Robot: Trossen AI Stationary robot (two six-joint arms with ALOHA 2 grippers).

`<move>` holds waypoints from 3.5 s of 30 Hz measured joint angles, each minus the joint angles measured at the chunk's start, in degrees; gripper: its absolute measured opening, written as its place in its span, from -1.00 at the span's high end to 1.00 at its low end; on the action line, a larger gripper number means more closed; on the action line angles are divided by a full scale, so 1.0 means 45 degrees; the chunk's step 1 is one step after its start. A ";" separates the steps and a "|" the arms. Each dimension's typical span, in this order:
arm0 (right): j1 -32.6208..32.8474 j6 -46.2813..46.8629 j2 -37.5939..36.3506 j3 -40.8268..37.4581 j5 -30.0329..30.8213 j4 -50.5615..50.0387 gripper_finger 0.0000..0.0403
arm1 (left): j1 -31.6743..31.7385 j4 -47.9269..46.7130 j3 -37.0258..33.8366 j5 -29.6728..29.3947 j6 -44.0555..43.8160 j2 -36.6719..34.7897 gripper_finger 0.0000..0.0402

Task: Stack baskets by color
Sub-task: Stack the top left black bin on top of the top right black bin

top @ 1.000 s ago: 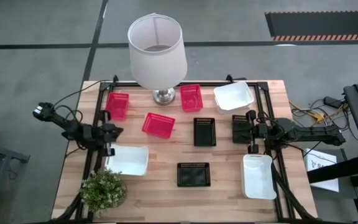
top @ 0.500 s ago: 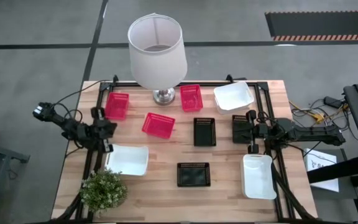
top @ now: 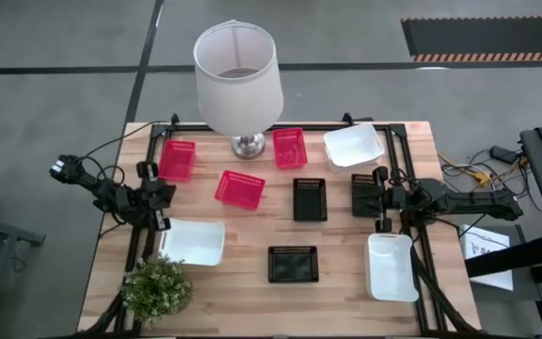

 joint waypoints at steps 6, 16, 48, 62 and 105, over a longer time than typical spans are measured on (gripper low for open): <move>0.0000 0.0336 0.0005 0.0000 0.0015 0.1441 0.96 | -0.0005 -0.0092 0.0000 0.0182 -0.0094 0.0046 1.00; 0.0000 -0.0195 0.0334 0.0000 0.0709 0.3898 0.96 | 0.0000 0.0258 0.0000 0.0497 0.0127 0.0282 1.00; 0.0005 0.0521 0.8528 0.8310 0.1666 -0.5914 0.79 | 0.0001 0.1783 0.0005 0.0432 0.0855 0.1669 1.00; 0.0005 0.2681 1.1744 1.0559 0.1049 -0.9159 -0.10 | 0.0005 0.2016 0.0005 0.0432 0.0854 0.1637 1.00; 0.0510 0.3055 2.1133 1.5470 0.0137 -1.2162 0.40 | -0.0005 0.2322 0.0005 0.0434 0.0752 0.1666 1.00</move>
